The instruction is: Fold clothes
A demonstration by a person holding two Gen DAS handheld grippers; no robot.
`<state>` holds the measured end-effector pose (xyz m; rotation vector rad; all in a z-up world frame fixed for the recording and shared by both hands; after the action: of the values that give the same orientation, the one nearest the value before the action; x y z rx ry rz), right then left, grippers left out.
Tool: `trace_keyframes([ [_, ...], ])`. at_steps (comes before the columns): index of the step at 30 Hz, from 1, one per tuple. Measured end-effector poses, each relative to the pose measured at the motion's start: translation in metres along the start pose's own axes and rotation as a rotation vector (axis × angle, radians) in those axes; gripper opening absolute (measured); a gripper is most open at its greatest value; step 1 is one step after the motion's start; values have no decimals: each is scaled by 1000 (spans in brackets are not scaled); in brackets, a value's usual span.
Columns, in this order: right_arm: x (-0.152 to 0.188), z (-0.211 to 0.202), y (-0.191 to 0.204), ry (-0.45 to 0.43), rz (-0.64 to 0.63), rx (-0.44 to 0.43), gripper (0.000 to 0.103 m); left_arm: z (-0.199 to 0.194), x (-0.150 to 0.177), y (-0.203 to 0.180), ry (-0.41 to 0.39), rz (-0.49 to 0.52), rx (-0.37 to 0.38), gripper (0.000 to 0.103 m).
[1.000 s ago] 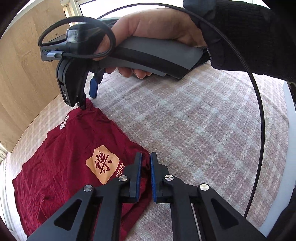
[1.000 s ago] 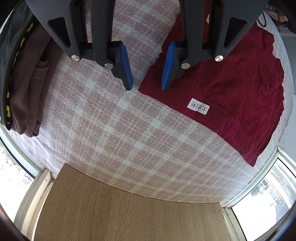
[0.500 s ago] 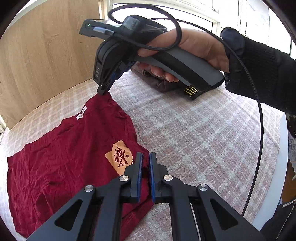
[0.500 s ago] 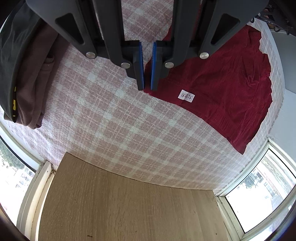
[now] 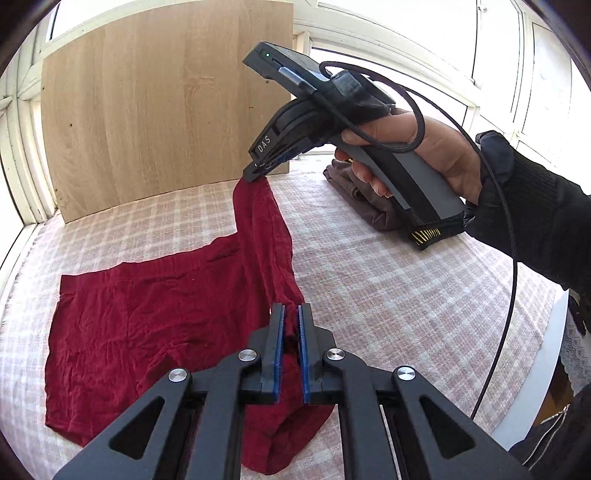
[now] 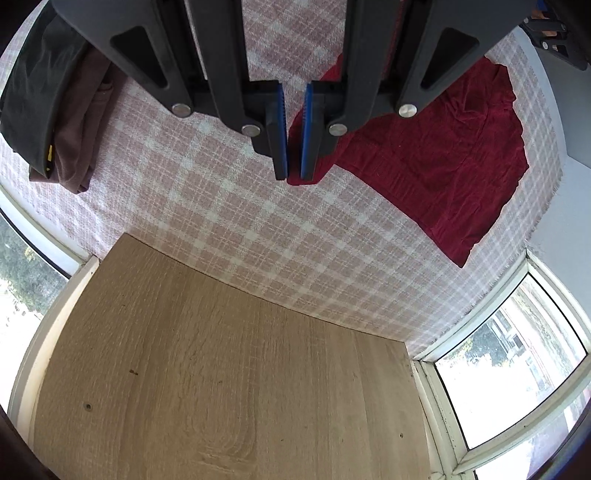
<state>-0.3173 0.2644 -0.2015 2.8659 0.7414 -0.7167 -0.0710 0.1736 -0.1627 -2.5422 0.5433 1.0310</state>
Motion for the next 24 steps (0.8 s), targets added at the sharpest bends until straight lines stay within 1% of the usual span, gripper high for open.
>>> trace_keyframes([
  [14,-74,21,144,-7,-247,103,7,-54,43,118,-48,-206,-137,7],
  [17,-86,34,168,3,-283,101,7,-60,52,139,-55,-249,-153,7],
  [24,-108,59,205,18,-306,73,7,-69,72,183,-47,-316,-206,7],
])
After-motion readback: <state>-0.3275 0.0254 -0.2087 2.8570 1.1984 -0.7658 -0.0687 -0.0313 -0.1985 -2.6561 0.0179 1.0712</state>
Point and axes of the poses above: each gripper's, at about its wrist camera, not at the fingertips, and z roughly the way its jaws point, y to its left, x to its underside, the point moved 1 cm from there along z, roughly the way its jaws point, and after that the axes turned 6 degrees about x, right-handed, at the moved point
